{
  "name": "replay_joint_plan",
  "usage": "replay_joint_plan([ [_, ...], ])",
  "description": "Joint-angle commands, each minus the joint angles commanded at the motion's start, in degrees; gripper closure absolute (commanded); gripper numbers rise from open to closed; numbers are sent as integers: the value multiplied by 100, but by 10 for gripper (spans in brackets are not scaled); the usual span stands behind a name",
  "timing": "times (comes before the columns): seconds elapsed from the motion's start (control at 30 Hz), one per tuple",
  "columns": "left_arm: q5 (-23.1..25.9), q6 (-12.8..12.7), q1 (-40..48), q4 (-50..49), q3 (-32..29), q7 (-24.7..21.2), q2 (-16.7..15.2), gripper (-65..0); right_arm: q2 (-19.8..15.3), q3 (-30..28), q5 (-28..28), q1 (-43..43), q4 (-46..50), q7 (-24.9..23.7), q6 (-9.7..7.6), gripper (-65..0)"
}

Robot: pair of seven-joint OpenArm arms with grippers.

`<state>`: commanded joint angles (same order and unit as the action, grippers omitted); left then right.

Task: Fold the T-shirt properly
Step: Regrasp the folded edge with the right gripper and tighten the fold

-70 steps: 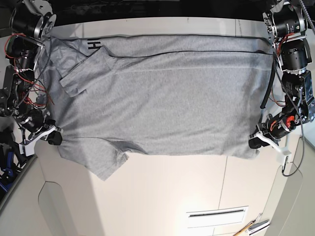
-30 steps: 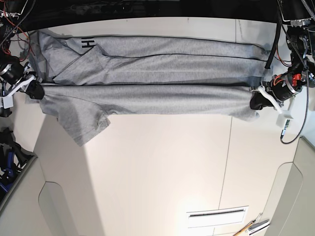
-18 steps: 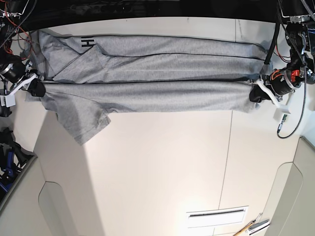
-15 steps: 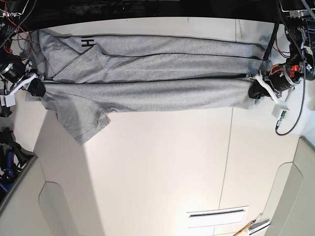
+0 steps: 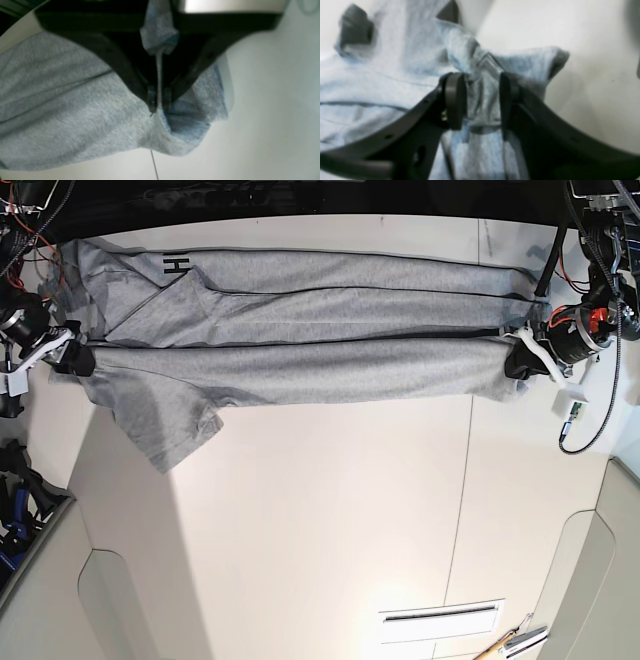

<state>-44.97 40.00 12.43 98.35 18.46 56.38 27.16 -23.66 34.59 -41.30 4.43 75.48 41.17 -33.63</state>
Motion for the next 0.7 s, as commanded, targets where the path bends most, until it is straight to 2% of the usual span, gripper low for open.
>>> replay_joint_plan([
  [0.07,0,0,0,0,0,0,0,0,2,249,-138,-59,7,-284,-2,-236],
  [0.17,0,0,0,0,0,0,0,0,4,485,-70,-337,7,-413,2,-236],
  [0.27,-2,0,-2,0,0,0,0,0,35,472,264,-682,4,-505,22,-238],
  [0.33,-20,0,2,0,0,2,0,0,85,448,481,-874,0,-568,66,-282],
  [0.43,-66,0,13,0,0,0,0,0,101,192,632,-1021,-125,-793,85,-348],
  [0.63,-63,0,13,0,0,-61,-2,0,98,-769,1121,-1690,-1375,-1486,83,-348],
  [0.7,-63,0,13,0,0,-59,-2,0,98,-1071,1156,-2024,-1858,-1506,81,-348],
])
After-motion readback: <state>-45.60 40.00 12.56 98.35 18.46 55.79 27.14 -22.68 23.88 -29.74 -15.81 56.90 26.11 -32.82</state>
